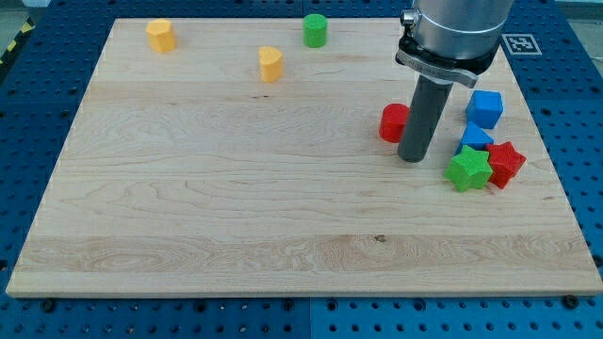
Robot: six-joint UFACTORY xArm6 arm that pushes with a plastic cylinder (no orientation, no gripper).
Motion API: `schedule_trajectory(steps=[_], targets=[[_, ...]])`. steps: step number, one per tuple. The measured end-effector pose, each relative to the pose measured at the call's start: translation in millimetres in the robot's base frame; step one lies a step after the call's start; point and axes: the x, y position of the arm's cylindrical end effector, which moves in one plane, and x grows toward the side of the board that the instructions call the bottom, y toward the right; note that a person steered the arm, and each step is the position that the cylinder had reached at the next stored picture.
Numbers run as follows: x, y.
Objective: Push red circle to the top right
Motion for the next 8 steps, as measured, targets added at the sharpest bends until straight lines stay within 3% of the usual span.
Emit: schedule_trajectory(steps=[2, 4, 8], targets=[[-20, -1], [-24, -48], [-89, 15]])
